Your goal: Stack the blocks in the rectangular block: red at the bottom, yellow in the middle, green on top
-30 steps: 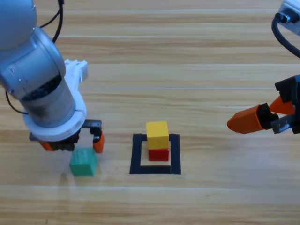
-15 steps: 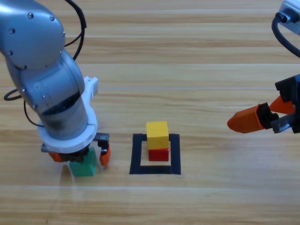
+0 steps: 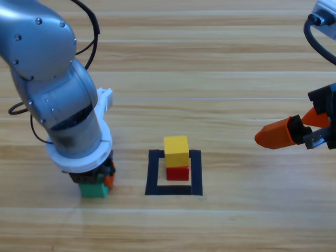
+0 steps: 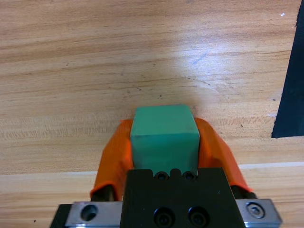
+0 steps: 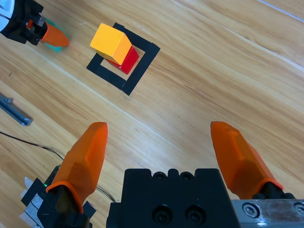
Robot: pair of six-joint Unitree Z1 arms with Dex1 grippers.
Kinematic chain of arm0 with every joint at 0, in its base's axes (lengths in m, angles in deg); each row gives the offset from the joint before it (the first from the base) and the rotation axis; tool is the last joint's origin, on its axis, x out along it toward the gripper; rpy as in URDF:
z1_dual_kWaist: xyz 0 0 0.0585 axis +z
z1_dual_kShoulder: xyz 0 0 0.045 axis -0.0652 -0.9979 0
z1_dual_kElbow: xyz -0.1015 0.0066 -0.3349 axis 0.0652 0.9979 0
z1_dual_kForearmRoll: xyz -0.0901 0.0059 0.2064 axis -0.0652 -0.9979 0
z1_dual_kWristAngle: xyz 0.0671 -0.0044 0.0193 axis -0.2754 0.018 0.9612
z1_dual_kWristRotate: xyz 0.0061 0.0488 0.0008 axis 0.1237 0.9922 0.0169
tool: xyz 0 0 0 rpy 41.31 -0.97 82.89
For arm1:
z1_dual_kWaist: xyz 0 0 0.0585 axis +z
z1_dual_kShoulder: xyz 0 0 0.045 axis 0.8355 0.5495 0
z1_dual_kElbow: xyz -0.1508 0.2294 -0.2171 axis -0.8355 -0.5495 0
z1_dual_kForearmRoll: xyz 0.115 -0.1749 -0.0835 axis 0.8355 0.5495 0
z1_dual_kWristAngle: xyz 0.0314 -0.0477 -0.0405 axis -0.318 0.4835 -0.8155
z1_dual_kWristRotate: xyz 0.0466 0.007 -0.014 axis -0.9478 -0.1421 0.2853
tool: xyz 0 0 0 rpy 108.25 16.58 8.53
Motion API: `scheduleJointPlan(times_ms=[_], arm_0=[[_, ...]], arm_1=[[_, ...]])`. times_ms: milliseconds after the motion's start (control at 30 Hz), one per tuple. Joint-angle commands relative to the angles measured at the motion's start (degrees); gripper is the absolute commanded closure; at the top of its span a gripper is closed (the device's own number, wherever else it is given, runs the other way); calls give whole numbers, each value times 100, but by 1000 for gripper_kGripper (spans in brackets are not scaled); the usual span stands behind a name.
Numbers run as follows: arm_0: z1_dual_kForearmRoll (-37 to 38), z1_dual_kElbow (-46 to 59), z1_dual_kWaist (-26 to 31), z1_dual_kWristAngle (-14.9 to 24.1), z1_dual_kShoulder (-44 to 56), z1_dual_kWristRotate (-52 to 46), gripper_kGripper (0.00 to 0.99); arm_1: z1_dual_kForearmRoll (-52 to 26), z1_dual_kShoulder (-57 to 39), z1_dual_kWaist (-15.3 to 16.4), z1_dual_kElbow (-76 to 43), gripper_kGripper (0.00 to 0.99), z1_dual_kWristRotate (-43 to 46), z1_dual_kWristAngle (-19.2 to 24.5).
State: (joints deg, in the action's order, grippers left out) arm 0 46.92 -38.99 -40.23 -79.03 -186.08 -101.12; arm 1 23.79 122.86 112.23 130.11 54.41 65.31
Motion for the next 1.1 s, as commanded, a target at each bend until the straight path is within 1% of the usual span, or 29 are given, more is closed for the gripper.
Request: scheduleJointPlan(times_ms=[33, 133, 233, 300, 367, 433, 567, 700, 833, 967, 1100], arm_0=[[-35, 54, -59, -52, -189, 163, 909], [-352, -289, -42, -26, -207, 268, 915], [-1239, -1397, 29, -26, -356, 549, 929], [-1828, -2232, 55, -70, -488, 743, 955], [-2171, -2777, 81, -149, -550, 883, 956], [-2505, -3330, 81, -193, -638, 989, 990], [-3129, -4236, 73, -281, -936, 980, 990], [-3252, -4438, 29, -325, -1007, 549, 990], [-3560, -4745, -244, -299, -1209, -110, 990], [-3621, -4798, -376, -290, -1262, -663, 990], [-3973, -5229, -569, -228, -1262, -1323, 990]], arm_1=[[-95, 258, -160, -70, 33, -27, 104], [-95, 250, -160, -61, 33, -36, 104], [-95, 258, -160, -61, 33, -27, 113], [-95, 267, -160, -61, 33, -27, 113], [-95, 267, -160, -70, 33, -27, 113], [-95, 258, -160, -70, 33, -36, 113], [-95, 267, -160, -78, 33, -36, 113], [-95, 267, -160, -78, 33, -36, 113], [-95, 267, -160, -78, 31, -36, 104], [-69, 276, -160, -61, 31, -36, 95], [-60, 294, -160, -52, 31, -27, 86]])
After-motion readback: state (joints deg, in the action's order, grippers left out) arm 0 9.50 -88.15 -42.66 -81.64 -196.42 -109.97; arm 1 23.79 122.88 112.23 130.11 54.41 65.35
